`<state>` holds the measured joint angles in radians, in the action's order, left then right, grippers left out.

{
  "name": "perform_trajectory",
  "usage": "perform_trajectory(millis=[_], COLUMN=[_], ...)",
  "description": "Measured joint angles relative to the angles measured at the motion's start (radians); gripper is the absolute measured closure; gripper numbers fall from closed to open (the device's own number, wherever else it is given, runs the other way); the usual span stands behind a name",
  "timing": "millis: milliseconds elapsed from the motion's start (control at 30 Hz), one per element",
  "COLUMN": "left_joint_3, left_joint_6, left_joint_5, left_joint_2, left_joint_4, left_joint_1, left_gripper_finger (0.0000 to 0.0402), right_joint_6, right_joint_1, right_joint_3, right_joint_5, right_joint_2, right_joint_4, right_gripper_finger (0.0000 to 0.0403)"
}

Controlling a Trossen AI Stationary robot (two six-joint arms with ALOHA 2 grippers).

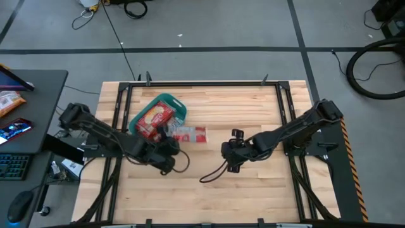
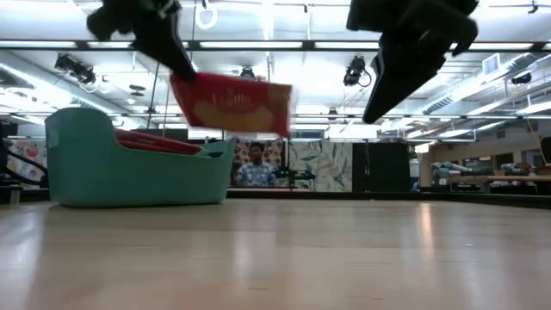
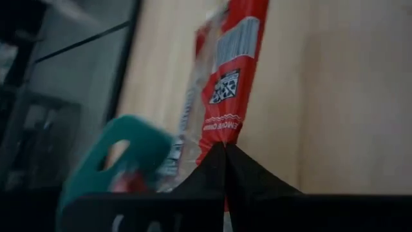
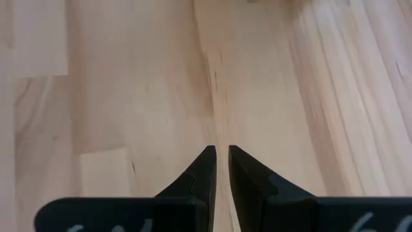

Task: Sort popcorn bags into baskets
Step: Put the red popcorn bag into the green bin

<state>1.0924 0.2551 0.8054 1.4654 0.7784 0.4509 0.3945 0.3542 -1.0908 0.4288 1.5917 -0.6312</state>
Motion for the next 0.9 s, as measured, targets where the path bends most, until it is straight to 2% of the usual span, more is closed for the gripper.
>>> perform_trajectory(millis=[167,267,433,533,667,900], left_joint_3=[0.063,0.064,-0.009,-0.086,-0.174,-0.183], left_joint_6=[0.163,0.342,0.621,0.646,0.627,0.623], left_joint_5=[0.053,0.049,-0.002,-0.044,-0.037,-0.039], left_joint_2=[-0.049,-0.069,-0.073,-0.073,-0.073,-0.073], left_joint_4=[0.254,0.437,0.664,0.642,0.565,0.526], left_joint_1=[-0.047,-0.081,-0.152,-0.192,-0.224,-0.211], left_gripper_finger=[0.0401,0.0401,0.0401,0.0401,0.0383,0.032], right_joint_6=[0.007,0.009,0.015,0.014,0.006,0.014], right_joint_1=[0.021,0.024,0.024,0.024,0.023,0.022], right_joint_3=[0.0,0.0,0.002,0.002,0.002,0.002], right_joint_5=[0.016,0.022,0.028,0.029,0.05,0.05], right_joint_2=[-0.01,-0.009,-0.009,-0.009,-0.008,-0.008], right_joint_4=[-0.004,-0.006,-0.006,-0.005,0.003,0.008], right_gripper_finger=[0.0355,0.0355,0.0355,0.0355,0.0355,0.0355])
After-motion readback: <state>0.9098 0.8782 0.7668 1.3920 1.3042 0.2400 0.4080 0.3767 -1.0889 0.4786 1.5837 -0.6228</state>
